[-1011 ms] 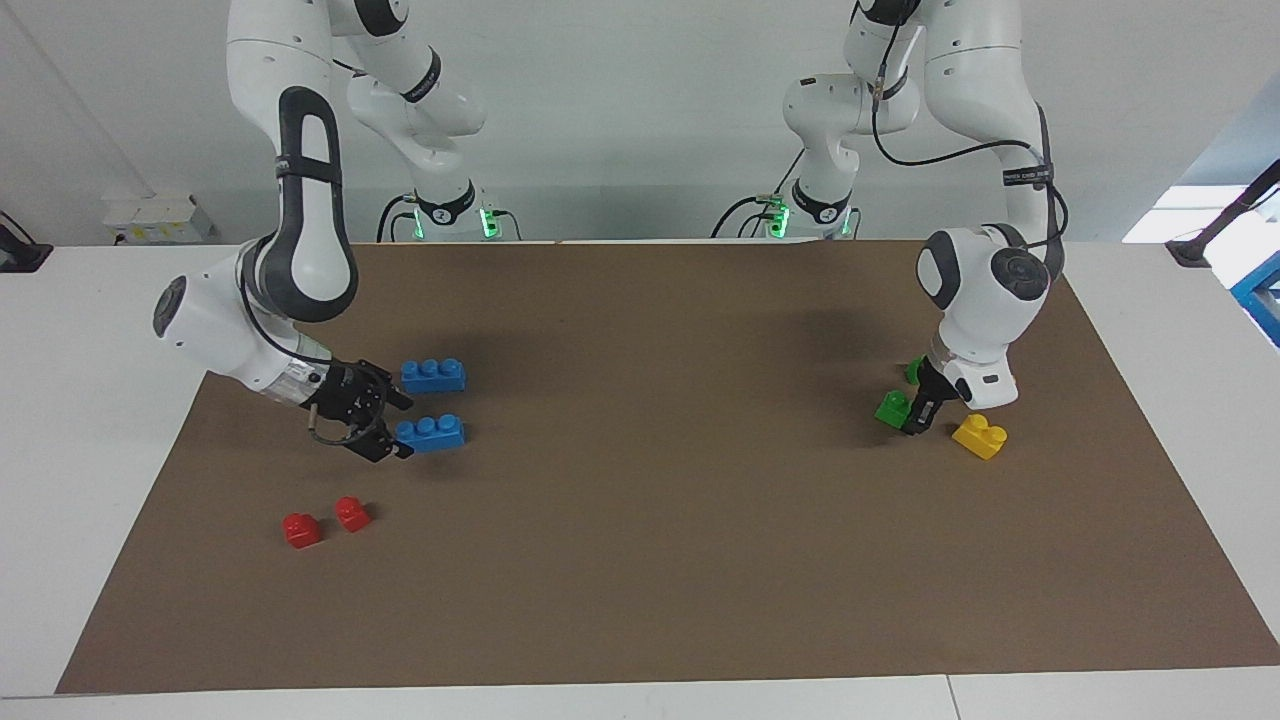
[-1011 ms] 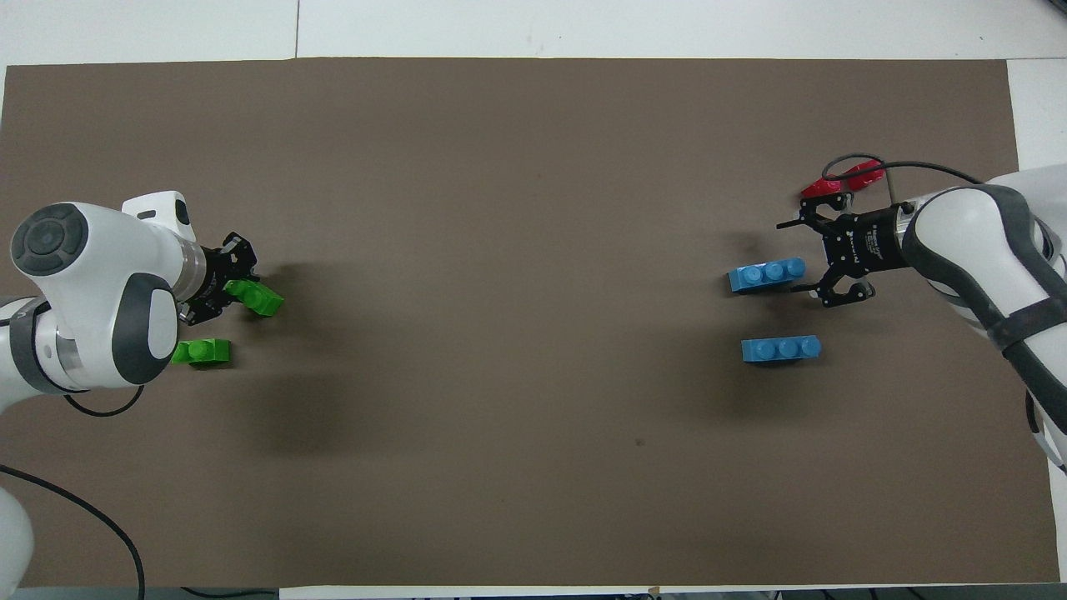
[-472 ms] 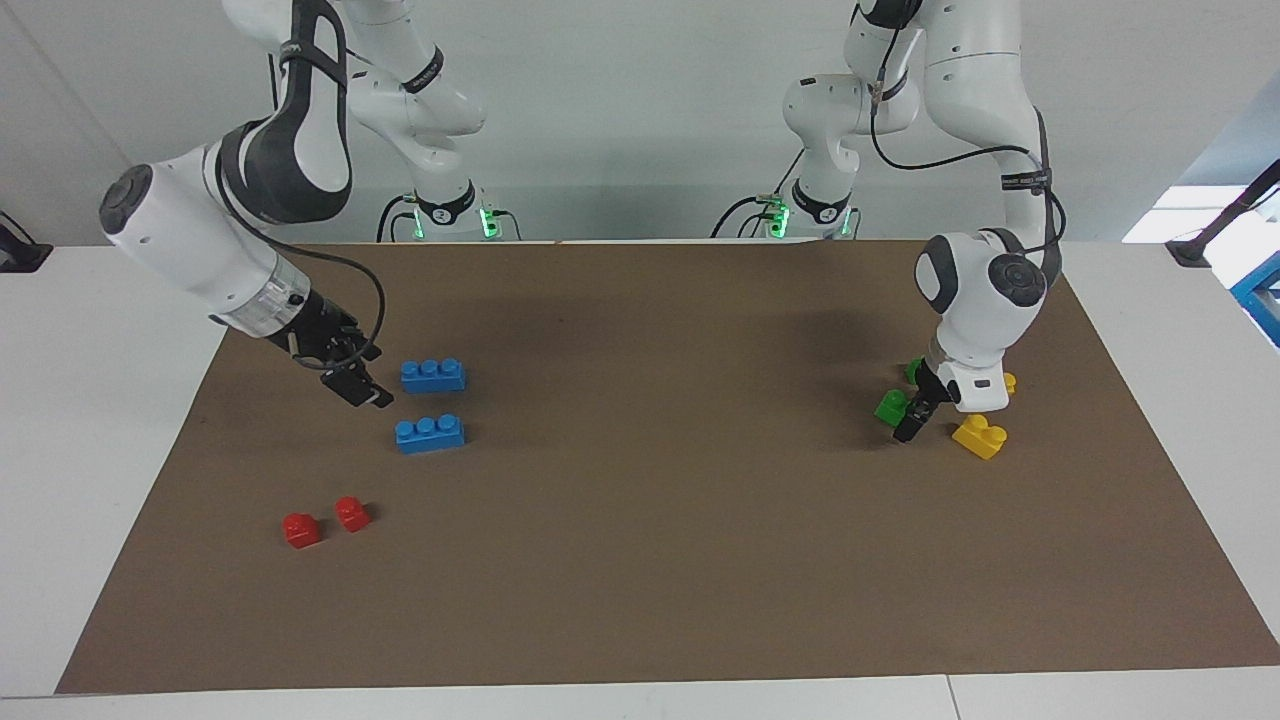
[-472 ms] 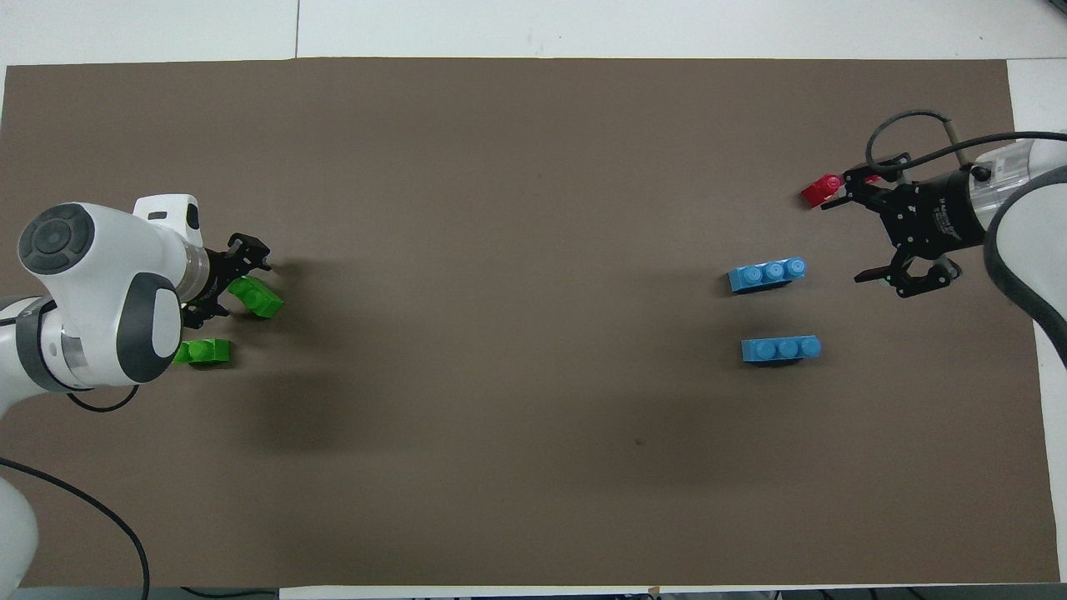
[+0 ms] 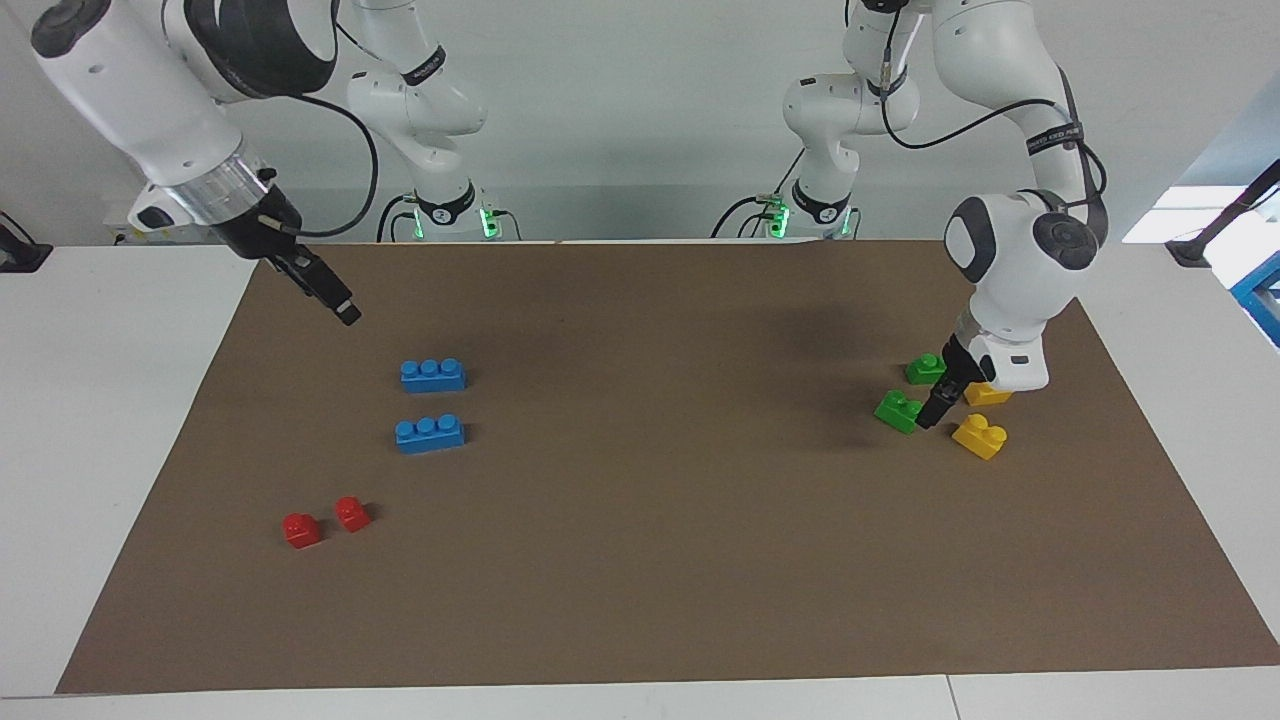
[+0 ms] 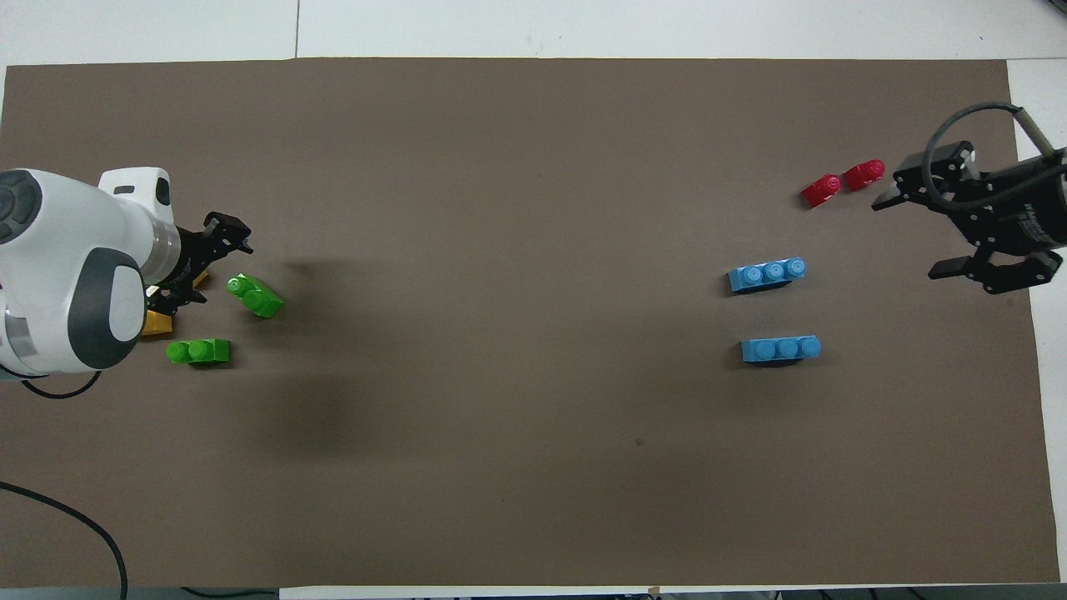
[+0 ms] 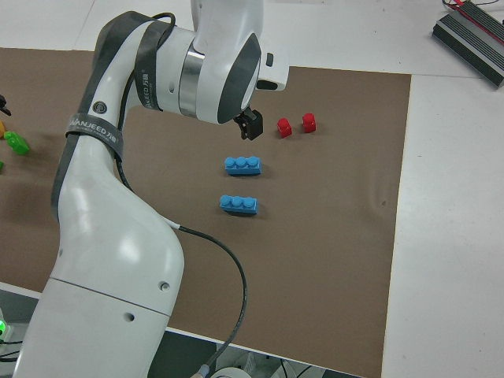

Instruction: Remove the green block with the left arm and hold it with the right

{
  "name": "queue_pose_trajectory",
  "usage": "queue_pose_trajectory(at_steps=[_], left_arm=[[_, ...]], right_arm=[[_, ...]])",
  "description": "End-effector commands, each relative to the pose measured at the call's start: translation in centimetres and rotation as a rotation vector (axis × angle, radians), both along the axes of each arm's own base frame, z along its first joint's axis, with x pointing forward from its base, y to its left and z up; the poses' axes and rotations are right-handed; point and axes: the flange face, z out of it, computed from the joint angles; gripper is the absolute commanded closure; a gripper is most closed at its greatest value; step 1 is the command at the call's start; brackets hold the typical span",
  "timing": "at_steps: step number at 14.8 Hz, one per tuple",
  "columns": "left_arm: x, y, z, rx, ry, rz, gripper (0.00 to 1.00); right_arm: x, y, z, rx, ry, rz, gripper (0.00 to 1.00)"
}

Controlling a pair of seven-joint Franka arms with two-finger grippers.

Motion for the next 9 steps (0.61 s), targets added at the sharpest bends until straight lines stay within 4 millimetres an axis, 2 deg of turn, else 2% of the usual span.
queue_pose_trajectory(at_steps=[1,3,5,9], left_arm=[[-0.5,0.5,4.4,0.008,-0.004,-0.141,0.00],[-0.7,0.6,7.0,0.010,-0.013,-0.214,0.00],[-1.8,0.6,9.9,0.017,-0.042,-0.312,0.00],[-4.1,0.8,15.1,0.024,-0.027,-0.472,0.00]], right_arm=[[-1.0,-0.5,1.8,-0.064,-0.019,0.217,0.00],[-1.9,-0.9,2.6,-0.119,-0.021,0.351,0.00],[-2.7,-1.1,2.7,-0.141,0.012,0.426,0.00],[-2.7,-1.6,2.8,-0.180,0.010,0.542,0.00]])
